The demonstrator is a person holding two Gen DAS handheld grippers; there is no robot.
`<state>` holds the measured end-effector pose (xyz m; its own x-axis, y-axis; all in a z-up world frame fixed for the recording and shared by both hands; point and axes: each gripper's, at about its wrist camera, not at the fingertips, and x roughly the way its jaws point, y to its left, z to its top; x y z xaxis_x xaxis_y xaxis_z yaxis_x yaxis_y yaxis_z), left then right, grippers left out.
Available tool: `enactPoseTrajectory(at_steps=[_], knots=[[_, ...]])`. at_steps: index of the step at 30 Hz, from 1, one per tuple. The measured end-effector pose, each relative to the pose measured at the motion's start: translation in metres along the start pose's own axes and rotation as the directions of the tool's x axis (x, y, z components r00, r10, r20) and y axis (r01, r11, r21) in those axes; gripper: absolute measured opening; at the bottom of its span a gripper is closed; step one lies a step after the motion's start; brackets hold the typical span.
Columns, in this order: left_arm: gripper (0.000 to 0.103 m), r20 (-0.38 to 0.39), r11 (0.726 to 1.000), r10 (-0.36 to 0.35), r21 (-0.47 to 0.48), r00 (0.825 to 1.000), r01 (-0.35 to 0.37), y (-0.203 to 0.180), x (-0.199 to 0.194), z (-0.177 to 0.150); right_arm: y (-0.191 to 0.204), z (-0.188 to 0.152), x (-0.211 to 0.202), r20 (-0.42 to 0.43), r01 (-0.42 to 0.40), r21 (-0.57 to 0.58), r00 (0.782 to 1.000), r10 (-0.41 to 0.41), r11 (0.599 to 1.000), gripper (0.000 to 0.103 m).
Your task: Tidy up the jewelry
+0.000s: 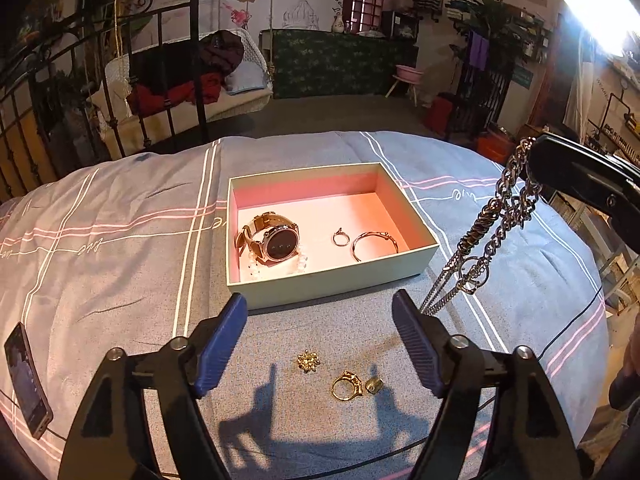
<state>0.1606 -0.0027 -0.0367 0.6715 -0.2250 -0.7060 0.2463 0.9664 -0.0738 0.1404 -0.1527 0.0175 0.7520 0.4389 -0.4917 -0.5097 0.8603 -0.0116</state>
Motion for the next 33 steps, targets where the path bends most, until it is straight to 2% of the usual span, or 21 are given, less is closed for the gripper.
enactPoseTrajectory(at_steps=[3, 5, 8, 10, 13, 14, 15, 18, 20, 26, 33], knots=[[0.091, 0.039, 1.0, -0.012, 0.007, 0.999, 0.012, 0.002, -0.006, 0.004, 0.002, 0.003, -0.002, 0.008, 0.003, -0.011, 1.0, -0.002, 1.0, 0.008], [0.091, 0.047, 0.999, -0.012, 0.033, 0.999, 0.011, -0.001, -0.007, 0.006, 0.002, 0.006, -0.004, 0.016, 0.004, -0.019, 1.0, -0.004, 1.0, 0.008], [0.091, 0.052, 0.992, -0.03, 0.127, 0.998, 0.024, -0.017, -0.001, 0.005, 0.004, 0.014, -0.005, 0.031, 0.004, -0.029, 1.0, -0.003, 1.0, 0.008], [0.086, 0.053, 0.986, -0.055, 0.159, 0.997, 0.045, -0.03, 0.006, 0.002, 0.006, 0.019, -0.006, 0.041, 0.005, -0.033, 0.999, -0.004, 0.999, 0.008], [0.045, 0.03, 0.985, -0.106, 0.138, 0.994, 0.101, -0.038, 0.023, 0.003, 0.007, 0.023, -0.006, 0.043, 0.008, -0.026, 0.999, -0.007, 1.0, 0.008], [0.017, 0.014, 0.986, -0.117, 0.121, 0.993, 0.114, -0.038, 0.03, 0.004, 0.007, 0.023, -0.006, 0.042, 0.009, -0.023, 0.999, -0.008, 1.0, 0.008], [0.002, -0.003, 0.987, -0.126, 0.103, 0.992, 0.125, -0.036, 0.036, 0.005, 0.007, 0.023, -0.005, 0.04, 0.011, -0.022, 0.999, -0.01, 1.0, 0.008], [0.002, 0.017, 0.989, -0.134, 0.062, 0.991, 0.133, -0.026, 0.034, 0.008, 0.005, 0.022, -0.005, 0.031, 0.02, -0.019, 0.999, -0.02, 1.0, 0.007], [0.002, 0.047, 0.988, -0.151, 0.036, 0.987, 0.15, -0.016, 0.024, 0.013, 0.002, 0.024, -0.004, 0.028, 0.026, -0.015, 0.999, -0.026, 1.0, 0.001], [0.002, 0.099, 0.987, -0.159, 0.041, 0.982, 0.156, -0.005, 0.007, 0.03, -0.004, 0.026, 0.007, 0.02, 0.026, -0.003, 0.999, -0.026, 1.0, 0.001], [0.002, 0.106, 0.986, -0.164, 0.055, 0.981, 0.159, -0.009, 0.0, 0.03, -0.007, -0.003, 0.034, -0.073, -0.007, 0.041, 0.997, 0.01, 0.999, 0.001]])
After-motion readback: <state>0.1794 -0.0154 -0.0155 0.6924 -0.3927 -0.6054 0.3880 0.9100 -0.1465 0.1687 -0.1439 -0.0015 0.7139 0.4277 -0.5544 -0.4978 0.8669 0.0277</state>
